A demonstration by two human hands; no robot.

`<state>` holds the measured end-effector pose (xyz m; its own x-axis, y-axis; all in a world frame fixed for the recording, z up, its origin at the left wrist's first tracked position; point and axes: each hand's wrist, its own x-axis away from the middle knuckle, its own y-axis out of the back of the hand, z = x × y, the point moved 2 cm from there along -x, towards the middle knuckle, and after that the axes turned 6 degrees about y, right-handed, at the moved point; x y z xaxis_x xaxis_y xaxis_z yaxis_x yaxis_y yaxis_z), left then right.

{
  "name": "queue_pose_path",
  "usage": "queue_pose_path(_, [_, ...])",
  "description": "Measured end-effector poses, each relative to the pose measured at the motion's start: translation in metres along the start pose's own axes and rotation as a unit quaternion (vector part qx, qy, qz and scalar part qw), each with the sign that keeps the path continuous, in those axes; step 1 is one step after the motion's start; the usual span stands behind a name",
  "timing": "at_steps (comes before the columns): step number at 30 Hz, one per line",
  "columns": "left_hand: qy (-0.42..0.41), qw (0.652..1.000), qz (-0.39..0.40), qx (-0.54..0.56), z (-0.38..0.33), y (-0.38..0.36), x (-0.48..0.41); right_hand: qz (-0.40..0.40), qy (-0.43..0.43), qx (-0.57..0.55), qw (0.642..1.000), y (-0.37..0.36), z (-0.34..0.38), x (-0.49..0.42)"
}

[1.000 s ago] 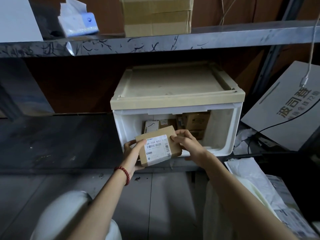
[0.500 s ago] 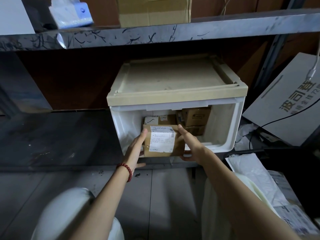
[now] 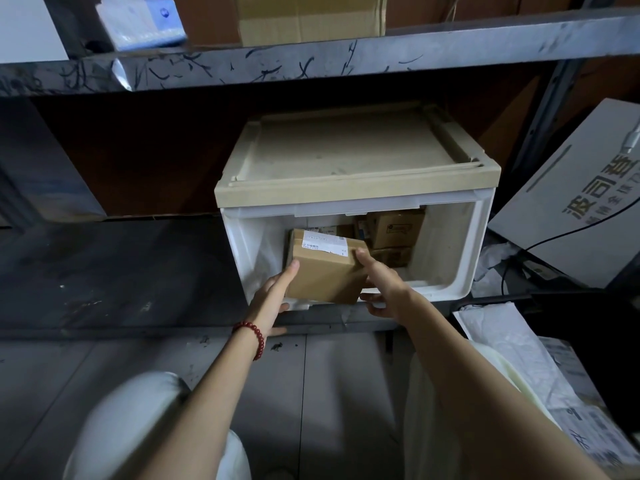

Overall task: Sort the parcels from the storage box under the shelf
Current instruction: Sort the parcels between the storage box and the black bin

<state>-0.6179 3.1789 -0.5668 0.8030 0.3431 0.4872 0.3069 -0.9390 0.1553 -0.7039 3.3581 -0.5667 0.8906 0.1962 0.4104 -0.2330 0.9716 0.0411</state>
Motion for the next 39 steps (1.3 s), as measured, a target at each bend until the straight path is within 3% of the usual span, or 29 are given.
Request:
queue_pose_path(10, [0.024, 0.999, -0.018, 0.021, 0.002, -0.001, 0.003, 0.017, -0.011, 0.005, 1.000, 0.003, 0.002, 0.000])
queue_pose_path(16, [0.004, 0.996, 0.017, 0.089, 0.001, -0.004, 0.004, 0.035, -0.020, -0.103, 0.994, 0.002, 0.003, 0.001])
queue_pose_path(20, [-0.016, 0.992, 0.056, 0.109, -0.003, -0.014, 0.008, -0.010, 0.004, -0.035, 0.999, 0.001, -0.001, 0.001])
queue_pose_path(24, [-0.001, 0.990, 0.094, 0.110, -0.004, -0.025, 0.011, -0.002, 0.048, 0.006, 0.999, 0.008, 0.004, 0.007])
queue_pose_path(28, [-0.027, 0.986, 0.149, 0.075, -0.006, -0.045, 0.019, 0.006, 0.123, 0.049, 0.991, 0.046, 0.007, 0.025])
queue_pose_path(32, [-0.050, 0.979, 0.198, 0.029, -0.013, -0.088, 0.031, 0.003, 0.124, 0.030, 0.992, 0.111, -0.002, 0.050])
queue_pose_path(39, [-0.071, 0.958, 0.271, -0.058, -0.039, -0.205, 0.041, -0.142, 0.133, -0.049, 0.980, 0.219, -0.023, 0.076])
